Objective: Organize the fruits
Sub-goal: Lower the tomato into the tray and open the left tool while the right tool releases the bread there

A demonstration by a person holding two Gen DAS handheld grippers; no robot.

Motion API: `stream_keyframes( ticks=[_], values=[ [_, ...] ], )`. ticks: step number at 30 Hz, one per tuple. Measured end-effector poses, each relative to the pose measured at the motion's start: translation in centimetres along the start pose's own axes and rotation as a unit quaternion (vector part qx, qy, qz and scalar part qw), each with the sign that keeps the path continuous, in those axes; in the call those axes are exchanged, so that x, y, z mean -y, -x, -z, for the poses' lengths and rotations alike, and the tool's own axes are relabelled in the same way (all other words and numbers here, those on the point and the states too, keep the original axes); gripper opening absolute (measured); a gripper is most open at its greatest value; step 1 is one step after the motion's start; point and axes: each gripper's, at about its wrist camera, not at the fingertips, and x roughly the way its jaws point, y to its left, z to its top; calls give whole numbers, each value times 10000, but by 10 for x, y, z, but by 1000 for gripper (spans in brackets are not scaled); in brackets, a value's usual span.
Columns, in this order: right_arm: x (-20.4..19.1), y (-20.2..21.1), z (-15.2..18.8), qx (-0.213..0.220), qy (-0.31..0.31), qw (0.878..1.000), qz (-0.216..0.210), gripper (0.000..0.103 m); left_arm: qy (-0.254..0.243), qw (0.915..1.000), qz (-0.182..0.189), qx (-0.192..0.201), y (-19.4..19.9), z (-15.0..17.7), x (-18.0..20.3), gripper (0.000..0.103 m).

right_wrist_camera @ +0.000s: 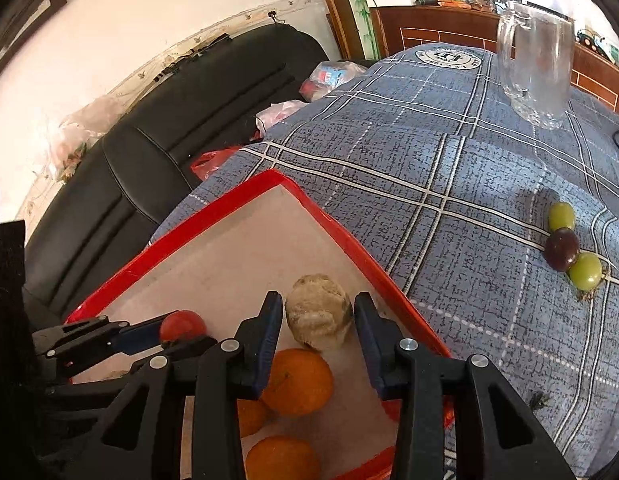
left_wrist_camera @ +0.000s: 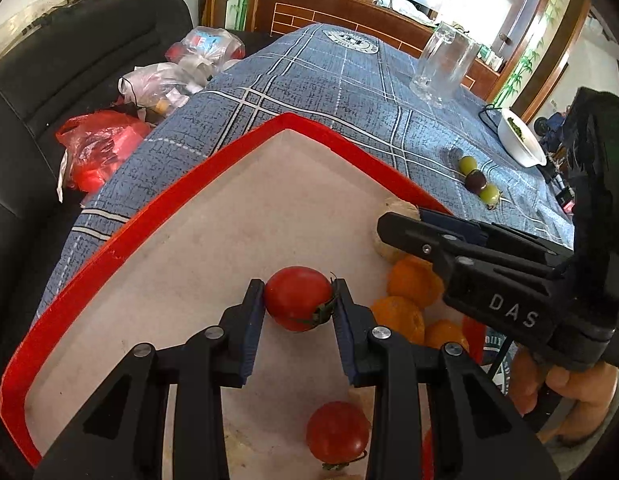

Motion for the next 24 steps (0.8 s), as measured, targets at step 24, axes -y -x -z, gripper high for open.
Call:
stream_keyframes(
  ticks=[24],
  values=[
    [-29,137,88,971,334,9942,-309,76,-414,9923,-764,886,77,39,14,69]
  ],
)
